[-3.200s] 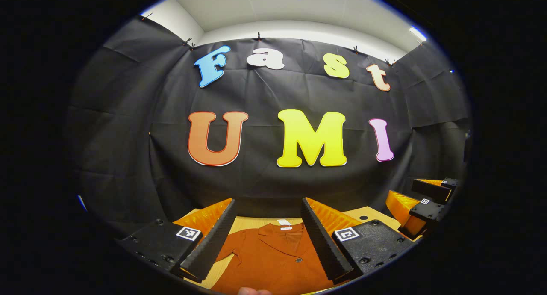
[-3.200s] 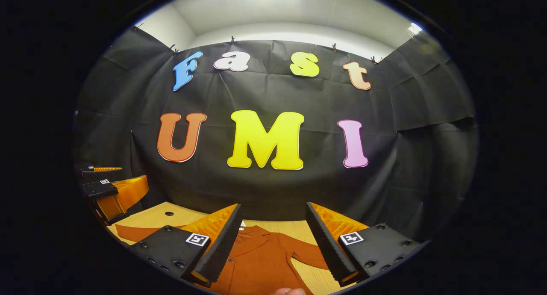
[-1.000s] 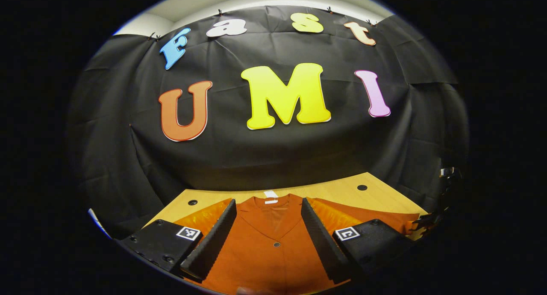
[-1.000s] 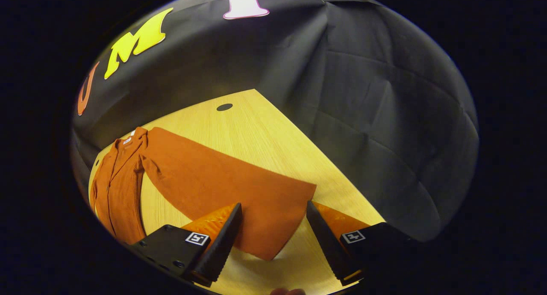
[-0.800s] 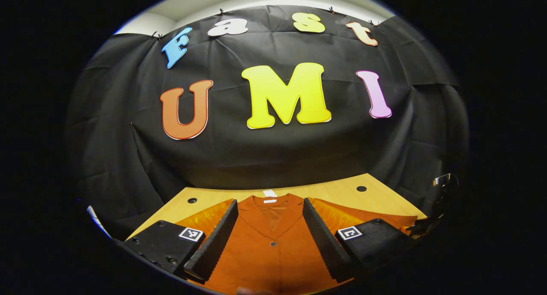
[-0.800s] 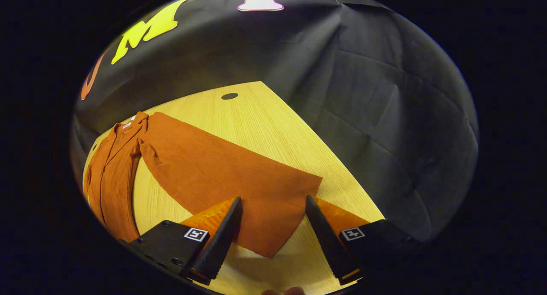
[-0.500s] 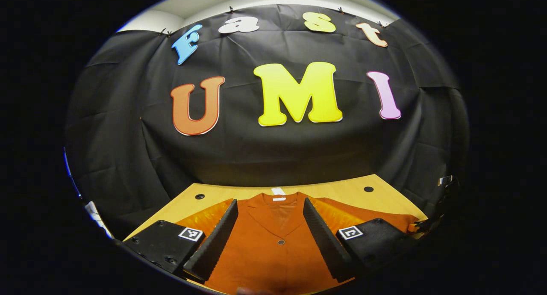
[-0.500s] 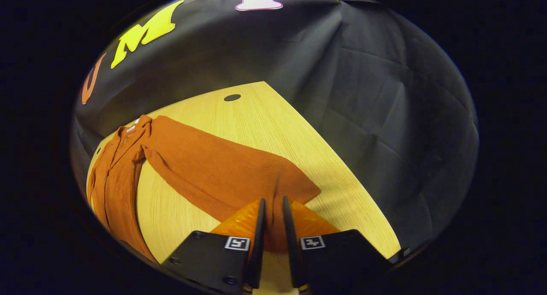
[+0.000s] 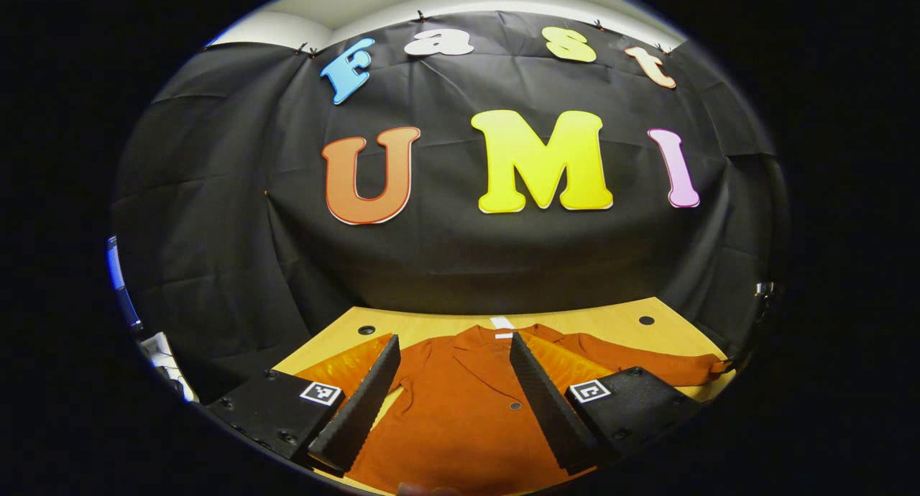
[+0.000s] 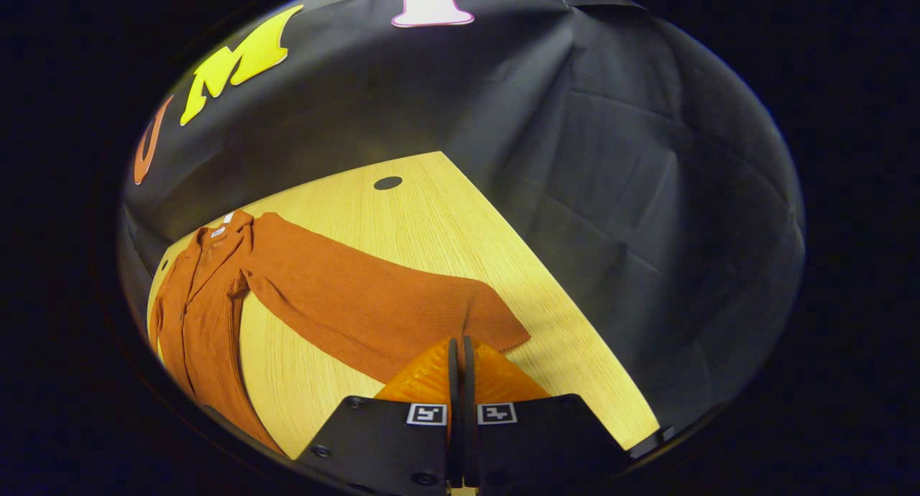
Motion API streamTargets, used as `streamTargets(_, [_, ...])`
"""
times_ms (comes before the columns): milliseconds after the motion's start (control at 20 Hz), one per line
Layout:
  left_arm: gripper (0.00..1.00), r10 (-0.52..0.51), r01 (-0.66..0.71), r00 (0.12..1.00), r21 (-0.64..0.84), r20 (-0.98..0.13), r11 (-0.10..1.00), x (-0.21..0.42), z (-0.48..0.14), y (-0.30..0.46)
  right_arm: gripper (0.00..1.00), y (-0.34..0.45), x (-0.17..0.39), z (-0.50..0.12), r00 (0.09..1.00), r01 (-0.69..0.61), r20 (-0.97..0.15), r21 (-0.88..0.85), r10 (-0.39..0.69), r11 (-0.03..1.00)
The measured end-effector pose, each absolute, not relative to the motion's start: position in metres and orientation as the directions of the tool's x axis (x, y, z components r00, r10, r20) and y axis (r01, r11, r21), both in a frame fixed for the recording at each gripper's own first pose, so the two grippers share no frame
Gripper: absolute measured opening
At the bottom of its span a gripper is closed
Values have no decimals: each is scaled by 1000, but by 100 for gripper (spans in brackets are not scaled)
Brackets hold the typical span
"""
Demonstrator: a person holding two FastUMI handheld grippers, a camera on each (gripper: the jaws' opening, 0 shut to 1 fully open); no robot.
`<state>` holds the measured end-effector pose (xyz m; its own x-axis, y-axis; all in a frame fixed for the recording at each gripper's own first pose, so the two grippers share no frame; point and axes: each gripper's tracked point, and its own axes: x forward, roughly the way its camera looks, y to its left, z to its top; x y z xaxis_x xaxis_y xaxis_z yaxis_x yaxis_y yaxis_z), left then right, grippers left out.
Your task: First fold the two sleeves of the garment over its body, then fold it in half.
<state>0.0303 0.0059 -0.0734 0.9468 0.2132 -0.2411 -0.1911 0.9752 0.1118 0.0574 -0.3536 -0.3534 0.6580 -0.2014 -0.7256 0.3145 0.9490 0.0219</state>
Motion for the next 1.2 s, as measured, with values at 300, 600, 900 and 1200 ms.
streamTargets(300, [99,250,-235,941,92,-229,968,24,-72,49,0,-342,99,-277,743,316,-623,6,-243,949])
streamTargets(600, [99,285,-282,933,44,-218,958,12,-77,107,1,-269,185,-156,873,173,-442,-121,-209,978])
streamTargets(900, [99,322,-325,925,21,-201,946,6,-78,166,0,-140,253,-93,926,35,-367,-147,-87,988])
streamTargets(1200, [99,334,-353,914,-44,-230,935,-13,-91,232,0,42,299,-102,929,-140,-365,-188,64,972])
